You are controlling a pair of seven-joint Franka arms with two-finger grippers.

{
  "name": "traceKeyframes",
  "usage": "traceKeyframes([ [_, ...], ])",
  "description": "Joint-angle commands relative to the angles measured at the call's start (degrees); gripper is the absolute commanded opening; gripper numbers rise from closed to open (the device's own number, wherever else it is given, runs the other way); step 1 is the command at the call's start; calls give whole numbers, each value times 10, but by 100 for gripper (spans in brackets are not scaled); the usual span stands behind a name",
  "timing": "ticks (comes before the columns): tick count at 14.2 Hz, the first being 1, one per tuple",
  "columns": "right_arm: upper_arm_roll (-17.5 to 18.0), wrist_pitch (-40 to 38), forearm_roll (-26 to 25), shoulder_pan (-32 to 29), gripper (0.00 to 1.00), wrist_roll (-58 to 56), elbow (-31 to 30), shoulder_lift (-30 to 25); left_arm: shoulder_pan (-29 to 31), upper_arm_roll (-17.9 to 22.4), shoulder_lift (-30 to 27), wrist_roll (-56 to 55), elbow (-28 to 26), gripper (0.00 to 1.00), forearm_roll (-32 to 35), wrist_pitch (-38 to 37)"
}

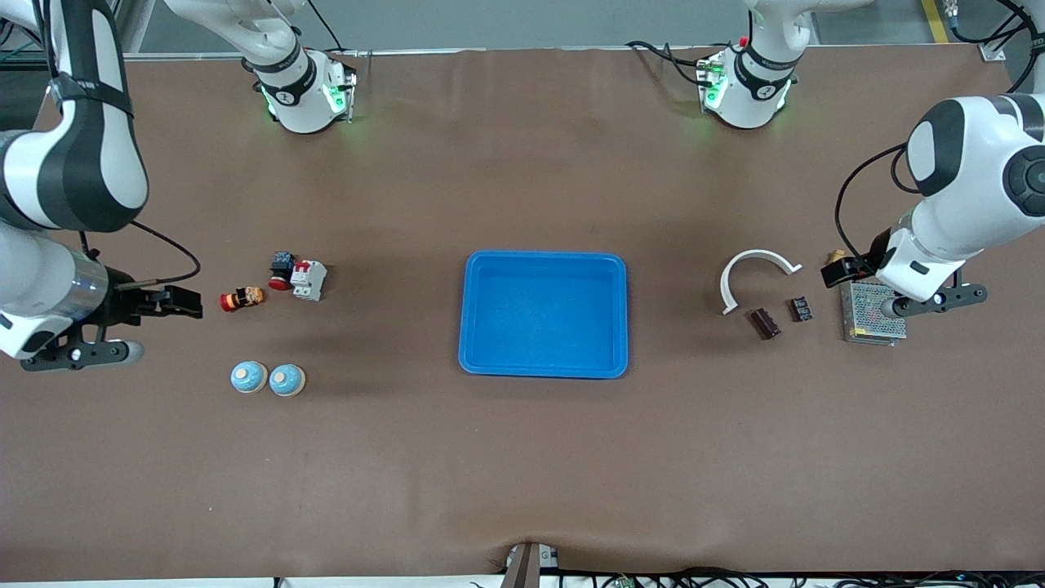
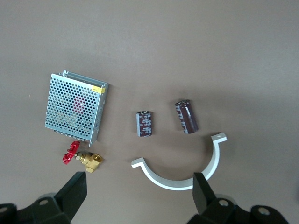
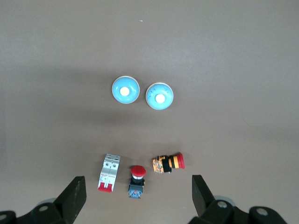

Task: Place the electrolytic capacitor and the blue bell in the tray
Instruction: 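Grasp a blue bell with the right gripper while the left gripper descends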

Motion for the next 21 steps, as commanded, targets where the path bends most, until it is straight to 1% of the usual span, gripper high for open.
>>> traceKeyframes([
  [1,1,32,0,6,100,-7,-29,-3,2,-5,22,-3,-23,100,10,50],
  [3,2,74,0,10,100,-7,-68,-5,3,-6,50,-3,-32,100,10,93],
  [5,3,82,0,18,100,-10,-78,-7,6,-5,77,-2,-33,100,10,121],
  [6,3,83,0,22,100,-26,-83,-6,17,-5,90,-1,-33,100,10,134],
  [9,3,122,0,34,100,-76,-110,-6,26,-6,133,-1,-38,100,6,173],
  [10,3,130,0,37,100,-108,-116,-6,33,-6,140,-1,-43,94,6,189],
  [12,2,137,0,39,100,-158,-117,-4,37,-6,143,1,-52,81,6,194],
  [14,3,146,0,39,100,-210,-118,0,38,-6,153,1,-52,73,6,198],
  [15,2,156,0,39,100,-245,-118,4,38,-6,156,1,-52,71,6,199],
  [18,3,195,0,34,100,-331,-118,32,39,-6,166,-1,-52,71,4,199],
  [21,3,224,0,36,100,-373,-119,58,39,-6,183,2,-51,69,4,204],
])
